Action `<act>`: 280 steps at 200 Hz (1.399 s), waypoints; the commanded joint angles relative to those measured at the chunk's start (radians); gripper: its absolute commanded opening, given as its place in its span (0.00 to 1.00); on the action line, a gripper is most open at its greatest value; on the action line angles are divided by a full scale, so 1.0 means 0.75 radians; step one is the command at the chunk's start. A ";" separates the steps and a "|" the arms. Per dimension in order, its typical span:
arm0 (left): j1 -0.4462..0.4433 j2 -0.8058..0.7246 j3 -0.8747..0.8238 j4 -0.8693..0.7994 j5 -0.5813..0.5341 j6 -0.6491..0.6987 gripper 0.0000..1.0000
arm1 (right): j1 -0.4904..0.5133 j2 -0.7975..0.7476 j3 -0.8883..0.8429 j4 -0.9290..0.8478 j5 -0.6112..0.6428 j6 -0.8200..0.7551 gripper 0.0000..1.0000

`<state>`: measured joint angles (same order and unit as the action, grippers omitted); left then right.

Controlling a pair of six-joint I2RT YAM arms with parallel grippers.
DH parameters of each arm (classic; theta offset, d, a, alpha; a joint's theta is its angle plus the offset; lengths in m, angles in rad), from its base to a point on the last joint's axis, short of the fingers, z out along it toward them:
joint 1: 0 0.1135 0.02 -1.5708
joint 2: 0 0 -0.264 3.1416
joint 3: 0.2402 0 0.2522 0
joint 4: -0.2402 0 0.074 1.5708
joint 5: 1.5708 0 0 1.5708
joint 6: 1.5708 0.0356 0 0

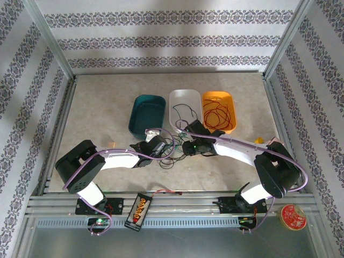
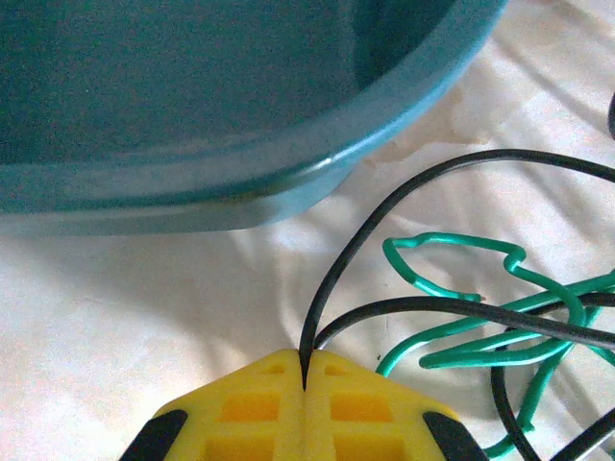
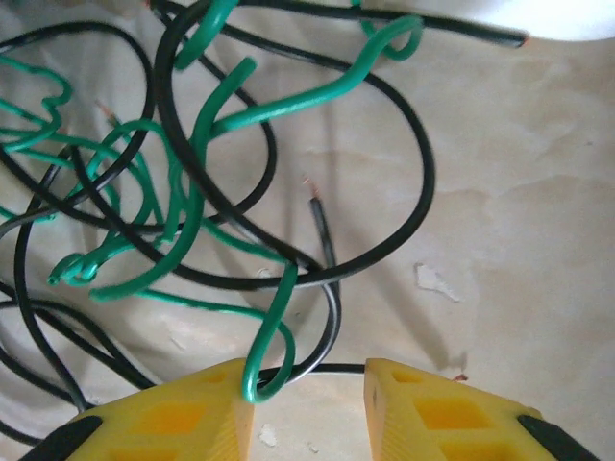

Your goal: Untangle the cables

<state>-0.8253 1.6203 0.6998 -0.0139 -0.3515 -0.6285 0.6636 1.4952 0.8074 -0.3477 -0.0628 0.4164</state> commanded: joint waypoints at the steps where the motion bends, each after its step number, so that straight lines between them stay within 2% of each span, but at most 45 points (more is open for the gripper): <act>1: -0.025 -0.011 0.010 0.003 -0.030 0.006 0.00 | -0.041 -0.021 -0.036 0.039 -0.048 0.013 0.34; 110: -0.027 0.028 0.039 -0.004 -0.020 0.016 0.00 | -0.177 -0.266 -0.213 0.184 -0.151 0.066 0.35; 199: -0.028 0.008 0.018 0.003 -0.034 0.006 0.00 | -0.134 -0.064 -0.131 0.201 -0.257 0.045 0.34; 280: -0.029 0.001 0.012 0.003 -0.036 0.006 0.00 | -0.102 0.002 -0.099 0.228 -0.242 0.052 0.34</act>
<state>-0.8257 1.6287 0.7097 -0.0143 -0.3550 -0.6285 0.5743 1.4765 0.7052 -0.1951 -0.2375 0.4465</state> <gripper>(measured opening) 0.046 0.342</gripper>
